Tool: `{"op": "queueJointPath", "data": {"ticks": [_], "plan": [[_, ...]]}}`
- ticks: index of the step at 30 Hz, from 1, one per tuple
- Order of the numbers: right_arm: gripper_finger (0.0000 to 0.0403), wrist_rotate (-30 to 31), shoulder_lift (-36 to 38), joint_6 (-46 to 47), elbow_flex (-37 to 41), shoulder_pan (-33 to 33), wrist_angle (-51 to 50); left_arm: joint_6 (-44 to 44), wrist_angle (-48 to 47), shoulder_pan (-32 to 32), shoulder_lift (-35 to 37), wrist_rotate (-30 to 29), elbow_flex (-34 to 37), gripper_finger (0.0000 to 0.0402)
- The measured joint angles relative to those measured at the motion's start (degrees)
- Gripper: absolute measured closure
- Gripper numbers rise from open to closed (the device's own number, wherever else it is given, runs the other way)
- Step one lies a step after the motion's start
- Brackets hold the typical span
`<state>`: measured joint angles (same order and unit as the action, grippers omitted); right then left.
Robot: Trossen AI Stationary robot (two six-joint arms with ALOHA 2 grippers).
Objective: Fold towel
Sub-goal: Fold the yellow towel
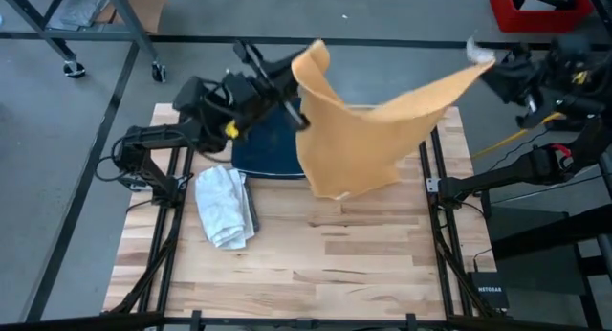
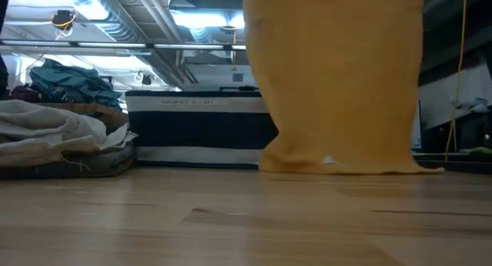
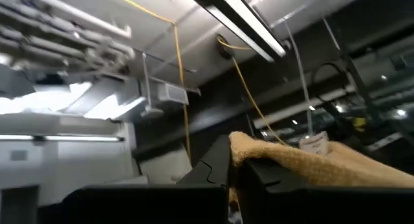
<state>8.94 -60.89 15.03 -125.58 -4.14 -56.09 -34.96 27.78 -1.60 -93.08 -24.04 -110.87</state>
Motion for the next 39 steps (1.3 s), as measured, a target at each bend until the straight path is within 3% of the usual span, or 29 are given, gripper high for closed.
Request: {"op": "queueJointPath", "data": {"ticks": [6,17,21,27,31,39], "plan": [[0.0398,-4.6,0.0,0.7,0.0,0.0,-7.5,-1.1,-8.3,-7.8,1.8,-2.7,0.0,0.0401],[0.0398,-11.5,0.5,13.6,0.0,0.0,-6.7,2.1,-12.7,-17.2,1.9,-5.8,0.0,0.0401],[0.0398,-16.5,0.4,17.3,0.0,0.0,-7.1,7.4,-15.9,-18.9,1.9,-5.7,0.0,0.0401],[0.0398,-28.4,-0.6,23.7,0.0,0.0,-14.1,22.3,-29.4,-21.7,1.8,-5.7,0.0,0.0401],[0.0398,-31.1,-2.0,24.4,0.1,0.0,-17.6,31.1,-34.0,-24.4,1.4,-5.7,0.0,0.0401],[0.0398,-34.0,-3.2,20.3,0.1,0.0,-20.2,31.7,-36.6,-29.5,0.1,-5.6,0.0,0.0401]]}}
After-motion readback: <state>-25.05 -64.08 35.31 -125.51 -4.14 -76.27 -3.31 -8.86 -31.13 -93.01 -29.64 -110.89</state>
